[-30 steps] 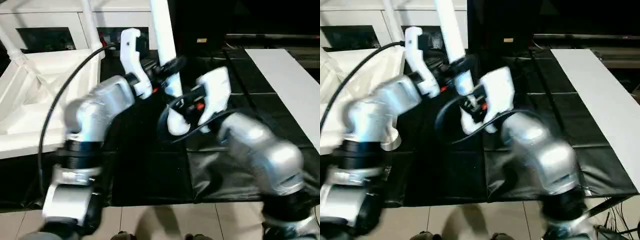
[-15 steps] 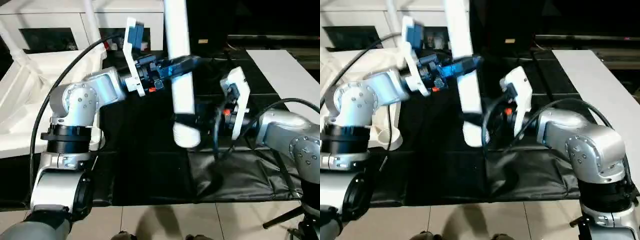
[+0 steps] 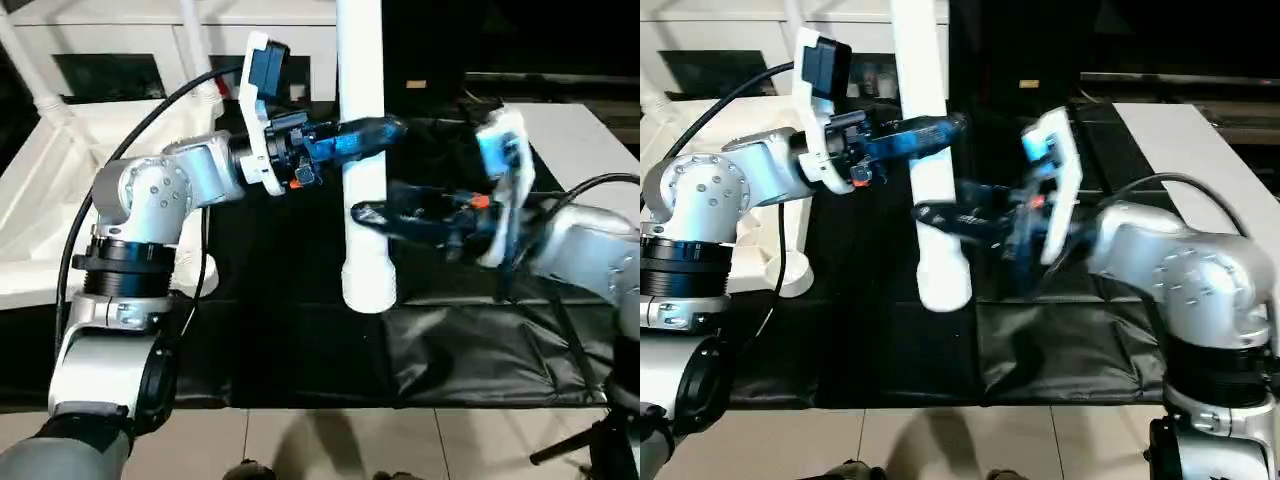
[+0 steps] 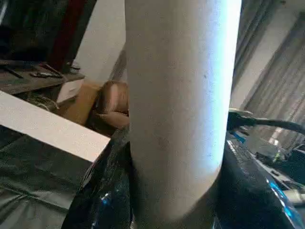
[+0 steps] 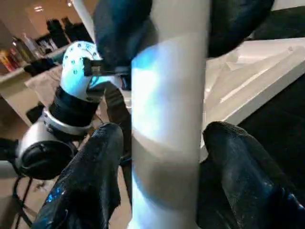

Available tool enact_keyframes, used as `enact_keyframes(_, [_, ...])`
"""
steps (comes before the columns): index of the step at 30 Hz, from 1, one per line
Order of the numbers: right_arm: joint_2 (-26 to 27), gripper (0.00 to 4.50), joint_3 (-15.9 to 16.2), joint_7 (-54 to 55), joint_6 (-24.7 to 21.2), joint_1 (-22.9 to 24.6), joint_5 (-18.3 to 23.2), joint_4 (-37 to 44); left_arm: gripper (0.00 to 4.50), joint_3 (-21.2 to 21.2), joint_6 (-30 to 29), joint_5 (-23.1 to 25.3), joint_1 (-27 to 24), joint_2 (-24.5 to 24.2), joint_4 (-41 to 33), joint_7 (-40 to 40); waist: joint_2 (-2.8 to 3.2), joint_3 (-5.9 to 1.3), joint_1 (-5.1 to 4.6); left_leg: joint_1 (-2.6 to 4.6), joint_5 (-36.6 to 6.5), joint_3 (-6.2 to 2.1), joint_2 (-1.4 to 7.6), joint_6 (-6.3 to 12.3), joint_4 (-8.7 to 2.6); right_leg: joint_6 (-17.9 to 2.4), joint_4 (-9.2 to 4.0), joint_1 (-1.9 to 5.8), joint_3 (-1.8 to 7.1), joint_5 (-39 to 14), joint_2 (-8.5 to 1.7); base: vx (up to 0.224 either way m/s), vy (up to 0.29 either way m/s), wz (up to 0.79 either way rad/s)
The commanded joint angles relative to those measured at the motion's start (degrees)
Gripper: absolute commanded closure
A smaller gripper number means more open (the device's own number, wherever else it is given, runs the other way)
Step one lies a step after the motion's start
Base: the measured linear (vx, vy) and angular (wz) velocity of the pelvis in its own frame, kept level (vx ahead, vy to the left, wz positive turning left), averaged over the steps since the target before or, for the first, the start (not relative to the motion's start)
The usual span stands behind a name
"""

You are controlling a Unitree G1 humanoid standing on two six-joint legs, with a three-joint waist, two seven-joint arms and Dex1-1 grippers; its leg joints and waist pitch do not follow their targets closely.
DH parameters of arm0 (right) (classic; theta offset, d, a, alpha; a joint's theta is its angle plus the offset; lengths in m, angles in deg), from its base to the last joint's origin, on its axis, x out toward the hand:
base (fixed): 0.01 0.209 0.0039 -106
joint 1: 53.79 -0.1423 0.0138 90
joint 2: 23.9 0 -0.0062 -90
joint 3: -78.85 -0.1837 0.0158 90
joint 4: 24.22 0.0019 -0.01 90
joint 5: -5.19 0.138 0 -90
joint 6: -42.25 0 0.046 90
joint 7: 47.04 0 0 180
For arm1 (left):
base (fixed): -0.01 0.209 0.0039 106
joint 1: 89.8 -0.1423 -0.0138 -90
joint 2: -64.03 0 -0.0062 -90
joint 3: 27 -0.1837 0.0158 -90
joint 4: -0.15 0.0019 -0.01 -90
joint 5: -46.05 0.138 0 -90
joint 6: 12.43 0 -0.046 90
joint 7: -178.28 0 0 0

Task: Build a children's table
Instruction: Pick table leg

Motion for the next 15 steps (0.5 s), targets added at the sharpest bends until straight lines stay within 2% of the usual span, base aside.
enact_keyframes(1, [-0.56, 1.49, -1.01, -0.38, -1.07, -0.86, 1.12, -0.36, 2.64, 1.19, -0.62, -1.04, 1.23, 0.03, 1.00, -0.30, -0.27, -4.78, 0.13, 0.97, -6.05, -0.09, 1.34, 0.30, -3.57, -15.50, -3.12, 3.56, 0.99, -5.90, -1.57, 0.000, 0.000, 0.00])
enact_keyframes(6, [-0.82, 1.49, -1.79, 0.31, -2.92, -0.97, 3.04, -0.13, 2.64, 6.82, -4.19, -5.22, 3.68, 2.17, 5.55, 4.32, -0.32, -4.72, 0.21, 0.96, -6.90, -0.13, 1.25, -0.33, -3.53, -15.18, -3.29, 3.56, 1.02, -7.59, -1.65, 0.000, 0.000, 0.00])
enact_keyframes(8, [-0.75, 1.49, -2.14, 0.80, -3.39, -1.02, 3.79, -0.05, 2.64, 7.80, -4.62, -5.53, 4.16, 2.57, 6.62, 5.74, -0.40, -4.67, 0.20, 0.93, -6.83, -0.16, 1.20, -0.09, -3.50, -14.99, -3.36, 3.62, 1.01, -7.44, -1.66, 0.000, 0.000, 0.00])
enact_keyframes(9, [-0.61, 1.49, -2.50, 1.28, -3.80, -1.03, 4.49, 0.07, 2.64, 9.00, -4.88, -5.61, 4.77, 3.07, 8.06, 8.19, -0.16, -4.43, 0.23, 0.92, -7.48, -0.24, 1.28, -0.32, -3.60, -14.83, -3.43, 3.51, 0.99, -8.48, -1.72, 0.000, 0.000, 0.00])
enact_keyframes(10, [-0.61, 1.49, -2.50, 1.28, -3.80, -1.03, 4.49, 0.07, 2.64, 9.00, -4.88, -5.61, 4.77, 3.07, 8.06, 8.19, -0.36, -4.47, 0.24, 0.92, -7.53, -0.20, 1.21, -0.37, -3.58, -14.53, -3.60, 3.53, 0.99, -8.91, -1.70, 0.000, 0.000, 0.00])
enact_keyframes(11, [-0.56, 1.49, -2.82, 1.75, -4.18, -0.99, 5.17, 0.23, 2.64, 10.11, -5.28, -6.14, 5.28, 3.46, 9.25, 10.05, -0.30, -4.25, 0.20, 0.83, -7.49, -0.23, 1.21, -0.47, -3.68, -14.35, -3.58, 3.48, 1.00, -8.96, -1.69, 0.000, 0.000, 0.00])
enact_keyframes(13, [-0.56, 1.49, -2.82, 1.75, -4.18, -0.99, 5.17, 0.23, 2.64, 10.11, -5.28, -6.14, 5.28, 3.46, 9.25, 10.05, -0.37, -4.34, 0.20, 0.84, -7.13, -0.26, 1.22, -0.39, -3.69, -14.20, -3.57, 3.53, 0.98, -8.61, -1.67, 0.000, 0.000, 0.00])
enact_keyframes(14, [-0.25, 1.49, -3.82, 2.76, -4.89, -0.97, 6.72, 0.35, 2.64, 12.33, -6.88, -8.23, 6.23, 3.86, 11.18, 12.01, -0.11, -3.86, 0.13, 0.73, -7.39, -0.22, 1.05, -0.42, -3.72, -14.18, -3.69, 3.29, 1.01, -8.72, -1.59, 0.000, 0.000, 0.00])
enact_keyframes(15, [-0.25, 1.49, -3.82, 2.76, -4.89, -0.97, 6.72, 0.35, 2.64, 12.33, -6.88, -8.23, 6.23, 3.86, 11.18, 12.01, -0.33, -4.01, 0.10, 0.82, -7.56, -0.24, 1.04, -0.31, -3.69, -14.18, -3.73, 3.45, 0.99, -8.97, -1.60, 0.000, 0.000, 0.00])
